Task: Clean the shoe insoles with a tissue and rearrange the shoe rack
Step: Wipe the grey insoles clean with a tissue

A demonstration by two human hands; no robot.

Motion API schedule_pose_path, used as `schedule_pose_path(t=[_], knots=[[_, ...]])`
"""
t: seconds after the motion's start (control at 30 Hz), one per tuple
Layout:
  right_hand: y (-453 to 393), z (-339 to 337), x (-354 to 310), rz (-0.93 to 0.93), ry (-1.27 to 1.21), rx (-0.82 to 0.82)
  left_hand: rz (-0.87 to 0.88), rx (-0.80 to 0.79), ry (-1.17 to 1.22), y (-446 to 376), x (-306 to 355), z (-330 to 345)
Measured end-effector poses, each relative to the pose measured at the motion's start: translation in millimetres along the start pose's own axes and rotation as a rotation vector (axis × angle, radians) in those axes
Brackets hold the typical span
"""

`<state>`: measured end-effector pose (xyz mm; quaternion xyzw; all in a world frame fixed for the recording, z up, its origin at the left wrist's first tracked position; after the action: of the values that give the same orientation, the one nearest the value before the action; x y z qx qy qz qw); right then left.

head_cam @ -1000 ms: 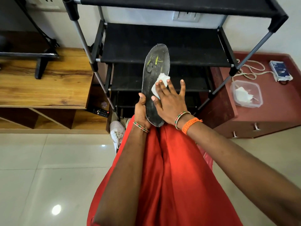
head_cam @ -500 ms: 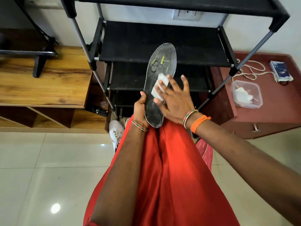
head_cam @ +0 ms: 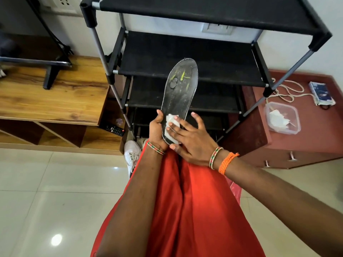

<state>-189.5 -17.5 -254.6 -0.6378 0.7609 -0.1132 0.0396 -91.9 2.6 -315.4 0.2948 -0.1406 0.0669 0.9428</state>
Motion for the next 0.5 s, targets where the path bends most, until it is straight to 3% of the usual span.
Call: schedule_pose_path(t=[0.13, 0.33, 0.5], knots=[[-4.3, -4.8, 5.3, 0.014, -0.062, 0.01, -0.006, 0.008, -0.02, 3.1, 3.1, -2.5], [-18.0, -4.5, 4.8, 0.132, 0.048, -0.071, 0.044, 0.028, -0.022, 5.0, -2.9, 3.9], [-15.4, -10.4, -24.6, 0.242, -0.021, 0.024, 0.129, 0.026, 0.027, 6.4, -3.9, 5.4]])
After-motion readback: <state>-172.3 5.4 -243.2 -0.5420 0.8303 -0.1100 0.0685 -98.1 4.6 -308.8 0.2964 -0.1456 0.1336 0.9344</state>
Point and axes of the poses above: each hand's wrist, its own y-axis away from the middle knuckle, its own z-axis out of the palm, x = y × z, the point moved 4 cm from there along -y, towards the middle knuckle, and after that the axes turned 9 degrees about x, right-handed, at the moved point
